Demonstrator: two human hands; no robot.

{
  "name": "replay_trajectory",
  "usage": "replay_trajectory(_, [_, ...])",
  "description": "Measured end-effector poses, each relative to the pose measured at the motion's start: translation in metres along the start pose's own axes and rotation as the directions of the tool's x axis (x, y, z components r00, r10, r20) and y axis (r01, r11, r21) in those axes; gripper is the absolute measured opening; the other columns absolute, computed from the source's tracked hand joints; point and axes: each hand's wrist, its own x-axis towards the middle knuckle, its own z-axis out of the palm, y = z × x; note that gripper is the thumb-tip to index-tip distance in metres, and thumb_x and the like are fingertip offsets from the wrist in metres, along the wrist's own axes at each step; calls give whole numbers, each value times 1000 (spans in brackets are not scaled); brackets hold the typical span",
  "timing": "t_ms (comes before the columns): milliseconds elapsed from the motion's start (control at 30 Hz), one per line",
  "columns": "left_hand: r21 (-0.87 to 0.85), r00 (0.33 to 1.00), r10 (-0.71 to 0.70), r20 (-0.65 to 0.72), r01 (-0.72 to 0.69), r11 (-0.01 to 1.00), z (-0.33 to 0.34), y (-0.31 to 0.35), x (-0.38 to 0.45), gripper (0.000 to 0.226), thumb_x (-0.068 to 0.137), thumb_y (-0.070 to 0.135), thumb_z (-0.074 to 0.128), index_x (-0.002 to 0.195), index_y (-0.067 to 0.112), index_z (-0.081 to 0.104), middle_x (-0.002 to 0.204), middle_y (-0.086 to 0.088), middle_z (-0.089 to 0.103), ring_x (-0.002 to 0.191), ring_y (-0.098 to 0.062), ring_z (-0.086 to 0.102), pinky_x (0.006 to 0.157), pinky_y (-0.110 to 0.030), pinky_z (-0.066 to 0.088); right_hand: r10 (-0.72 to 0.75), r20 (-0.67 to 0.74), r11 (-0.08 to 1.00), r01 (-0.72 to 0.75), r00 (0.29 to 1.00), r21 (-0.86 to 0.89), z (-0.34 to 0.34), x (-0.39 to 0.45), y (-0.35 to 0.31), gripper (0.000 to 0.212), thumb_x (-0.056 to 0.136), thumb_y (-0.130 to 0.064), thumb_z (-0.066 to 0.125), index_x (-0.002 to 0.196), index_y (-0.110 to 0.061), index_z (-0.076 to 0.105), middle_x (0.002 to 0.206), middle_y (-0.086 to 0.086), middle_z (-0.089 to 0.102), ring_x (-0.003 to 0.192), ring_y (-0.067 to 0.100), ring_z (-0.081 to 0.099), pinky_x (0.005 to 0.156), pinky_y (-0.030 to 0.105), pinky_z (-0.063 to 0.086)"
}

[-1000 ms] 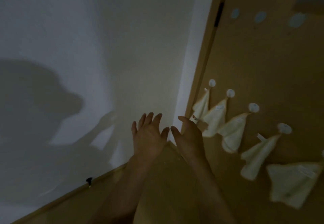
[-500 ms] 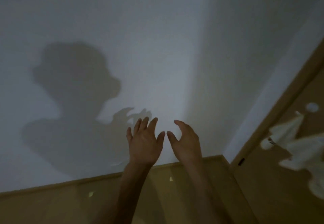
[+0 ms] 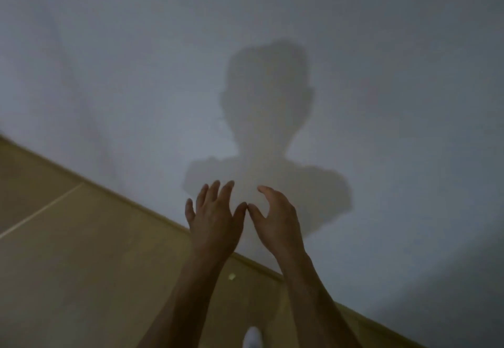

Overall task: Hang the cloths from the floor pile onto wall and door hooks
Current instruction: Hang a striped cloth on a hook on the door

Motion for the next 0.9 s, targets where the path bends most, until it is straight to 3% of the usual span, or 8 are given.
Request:
replay_trajectory(267, [22,946,-277,-171,284,959,-42,-89,76,57,97,53,41,149,35,29,159,3,25,149,-19,14,119,-53,9,-247,201,969,239,948,65,99,96,-80,48,96,-36,53,142,-25,42,146,-4,44,133,13,43,107,27,36])
replay_trajectory(600, [38,823,-457,-338,497,867,-79,-164,185,53,97,47,43,147,33,34,156,2,32,146,-20,21,117,-52,15,-437,349,899,408,829,156,189,214,-163,46,96,-37,53,140,-27,44,143,-5,46,128,12,47,103,24,39])
replay_trajectory(733, [18,762,-525,-380,574,819,-92,-202,201,52,98,45,45,147,31,35,155,2,32,146,-20,21,118,-52,14,-491,420,869,461,763,178,227,235,-193,46,96,-37,53,140,-26,43,143,-6,47,127,11,48,98,18,35])
replay_trajectory(900, [3,690,-590,-419,651,759,-109,-256,225,52,97,44,45,147,30,35,155,1,32,146,-20,21,118,-51,14,-536,468,841,493,703,223,278,253,-235,47,96,-38,53,141,-27,43,144,-5,45,129,12,46,105,27,40])
